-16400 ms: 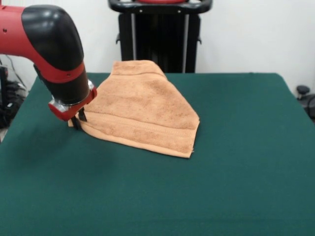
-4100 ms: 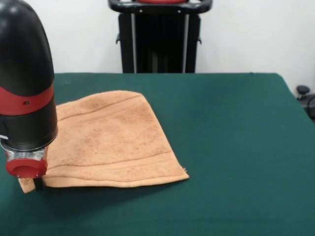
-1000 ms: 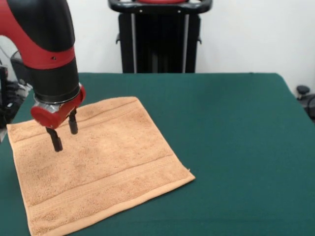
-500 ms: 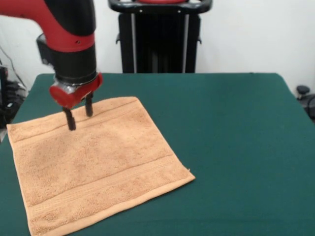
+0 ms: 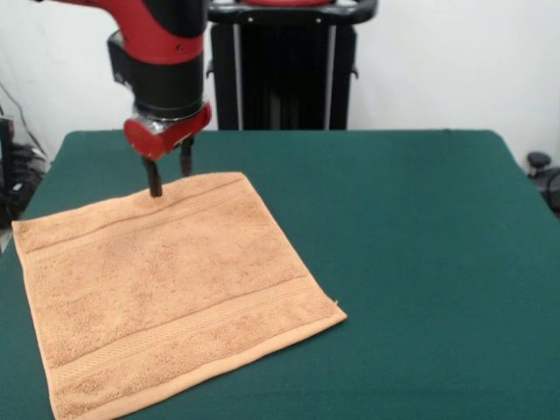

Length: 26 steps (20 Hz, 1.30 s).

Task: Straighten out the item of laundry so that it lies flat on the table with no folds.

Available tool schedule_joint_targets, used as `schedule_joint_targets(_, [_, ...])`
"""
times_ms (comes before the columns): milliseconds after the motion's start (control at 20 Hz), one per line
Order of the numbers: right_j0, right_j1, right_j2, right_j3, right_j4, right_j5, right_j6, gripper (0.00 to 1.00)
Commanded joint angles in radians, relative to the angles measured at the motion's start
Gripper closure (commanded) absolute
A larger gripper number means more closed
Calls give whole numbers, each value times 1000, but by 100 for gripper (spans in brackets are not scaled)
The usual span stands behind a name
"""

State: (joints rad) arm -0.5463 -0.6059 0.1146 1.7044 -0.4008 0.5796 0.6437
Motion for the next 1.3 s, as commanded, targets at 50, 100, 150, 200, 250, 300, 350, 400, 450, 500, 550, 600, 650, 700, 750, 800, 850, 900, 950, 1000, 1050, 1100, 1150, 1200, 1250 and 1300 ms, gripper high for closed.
schedule_joint_targets(50, [51,17,-15,159,54,-110,347,0])
schedule_joint_targets(100, [48,24,-15,156,55,-117,349,0])
schedule_joint_targets(150, [45,29,-14,153,55,-121,347,0])
schedule_joint_targets(200, [44,34,-12,150,56,-122,345,0])
schedule_joint_targets(250, [41,36,-11,150,57,-124,342,0])
schedule_joint_targets(300, [39,36,-9,149,58,-125,340,0])
schedule_joint_targets(350, [36,37,-8,150,58,-127,337,0])
schedule_joint_targets(400, [38,41,-8,147,58,-129,336,0])
schedule_joint_targets(450, [35,45,-6,148,57,-134,334,0])
schedule_joint_targets(500, [38,54,-6,142,56,-139,335,0])
schedule_joint_targets(550, [36,60,-5,142,53,-149,333,0])
schedule_joint_targets(600, [34,67,-4,142,49,-159,331,0])
schedule_joint_targets(650, [29,72,-4,146,47,-168,329,0])
schedule_joint_targets(700, [27,78,-4,146,46,-174,329,0])
schedule_joint_targets(750, [24,92,-3,143,46,-185,330,0])
schedule_joint_targets(800, [20,101,-1,146,45,-199,331,0])
schedule_joint_targets(850, [21,114,-1,142,44,-215,335,0])
schedule_joint_targets(900, [21,119,-3,145,44,-228,340,0])
schedule_joint_targets(950, [24,123,-6,147,44,-240,347,0])
schedule_joint_targets(1000, [24,126,-9,150,43,-251,349,0])
schedule_joint_targets(1050, [23,129,-12,156,40,-264,349,0])
schedule_joint_targets(1100, [22,134,-14,159,38,-275,349,0])
schedule_joint_targets(1150, [21,134,-14,163,38,-283,347,0])
schedule_joint_targets(1200, [21,139,-15,166,39,-294,347,0])
schedule_joint_targets(1250, [20,142,-16,169,39,-304,348,0])
schedule_joint_targets(1300, [21,144,-20,173,41,-313,350,0])
